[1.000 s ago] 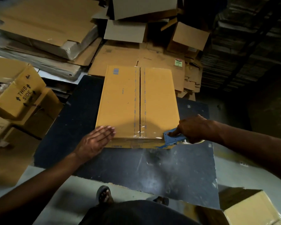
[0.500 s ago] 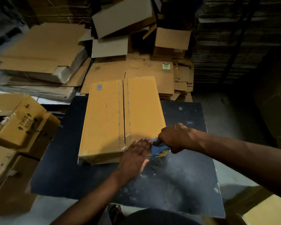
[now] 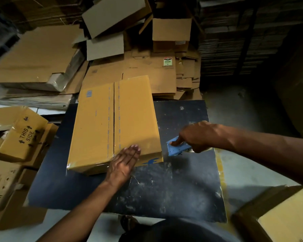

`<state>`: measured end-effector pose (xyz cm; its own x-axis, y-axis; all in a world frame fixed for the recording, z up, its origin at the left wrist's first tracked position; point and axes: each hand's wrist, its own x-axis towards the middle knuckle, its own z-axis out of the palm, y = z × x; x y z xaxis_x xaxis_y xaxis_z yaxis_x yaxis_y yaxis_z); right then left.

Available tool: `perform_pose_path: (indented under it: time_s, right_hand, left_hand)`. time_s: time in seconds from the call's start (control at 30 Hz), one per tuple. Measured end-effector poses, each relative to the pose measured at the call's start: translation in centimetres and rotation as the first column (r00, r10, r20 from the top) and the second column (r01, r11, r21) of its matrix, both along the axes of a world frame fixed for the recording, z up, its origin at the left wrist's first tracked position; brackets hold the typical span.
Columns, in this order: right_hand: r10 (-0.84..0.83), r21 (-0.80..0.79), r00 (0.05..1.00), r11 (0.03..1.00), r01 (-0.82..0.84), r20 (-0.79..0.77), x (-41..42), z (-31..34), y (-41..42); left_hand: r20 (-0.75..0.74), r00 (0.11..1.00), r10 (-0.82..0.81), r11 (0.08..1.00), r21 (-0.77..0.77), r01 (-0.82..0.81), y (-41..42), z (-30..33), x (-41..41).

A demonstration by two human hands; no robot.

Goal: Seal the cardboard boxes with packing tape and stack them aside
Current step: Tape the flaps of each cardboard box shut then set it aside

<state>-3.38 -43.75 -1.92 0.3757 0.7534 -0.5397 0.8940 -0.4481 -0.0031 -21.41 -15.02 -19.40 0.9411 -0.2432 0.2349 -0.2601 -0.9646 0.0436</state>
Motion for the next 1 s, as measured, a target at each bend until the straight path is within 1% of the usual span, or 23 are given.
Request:
perform_pose_path:
  time_s: [0.1, 0.27, 0.37, 0.47, 0.53, 0.6, 0.67, 0.73, 0.83, 0.9, 0.93, 1.0]
  right_hand:
    - [0.007, 0.010, 1.000, 1.000, -0.007, -0.001, 0.5, 0.0, -1.3]
    - [-0.028, -0.049, 0.999, 0.998, 0.027, -0.022, 1.6, -1.1, -3.4]
    - [0.013, -0.042, 1.000, 0.999, -0.013, -0.013, 1.4, -2.6, -2.7]
    - [0.014, -0.006, 0.999, 1.000, -0.015, -0.036, 1.3, -4.8, -1.8]
    - [0.015, 0.027, 0.997, 1.000, -0.013, -0.072, 1.1, -6.2, -1.1]
    - [0.015, 0.058, 0.996, 0.998, -0.009, -0.089, 0.9, -7.1, -0.4]
    - [0.006, 0.100, 0.996, 0.995, 0.003, -0.090, 1.0, -8.2, 0.2]
    - [-0.027, 0.133, 0.996, 0.990, 0.038, -0.081, 1.0, -9.0, 0.6]
    - [-0.067, 0.178, 0.995, 0.981, 0.079, -0.073, 1.1, -10.1, 0.4]
    - [-0.110, 0.225, 0.993, 0.967, 0.117, -0.041, 1.2, -10.7, 0.6]
    - [-0.144, 0.224, 0.989, 0.964, 0.146, -0.026, 1.2, -11.1, 0.8]
    - [-0.160, 0.075, 0.986, 0.984, 0.163, -0.045, 0.6, -12.3, 1.2]
  left_hand:
    - [0.020, 1.000, 0.005, 1.000, 0.016, -0.005, 0.1, -0.2, 0.0]
    - [0.036, 0.999, 0.011, 1.000, 0.018, -0.012, 0.0, -0.1, -0.3]
    - [0.018, 1.000, 0.017, 0.999, 0.030, -0.018, -0.2, 0.4, -0.2]
    - [-0.060, 0.997, 0.042, 0.998, 0.050, -0.039, -0.9, 1.5, -0.3]
    - [-0.124, 0.990, 0.072, 0.993, 0.104, -0.059, -1.4, 2.9, 0.0]
    - [-0.156, 0.985, 0.078, 0.989, 0.139, -0.056, -2.0, 4.9, 0.9]
    - [-0.198, 0.980, 0.036, 0.988, 0.156, -0.005, -2.5, 6.8, 2.8]
    - [-0.293, 0.955, -0.041, 0.975, 0.198, 0.103, -3.3, 8.3, 5.1]
    - [-0.416, 0.892, -0.178, 0.913, 0.267, 0.307, -4.9, 8.6, 8.8]
    - [-0.477, 0.847, -0.234, 0.860, 0.304, 0.409, -5.5, 8.2, 10.6]
    - [-0.497, 0.831, -0.251, 0.839, 0.316, 0.443, -5.4, 7.9, 11.3]
    - [-0.497, 0.812, -0.306, 0.830, 0.279, 0.483, -4.9, 7.5, 12.2]
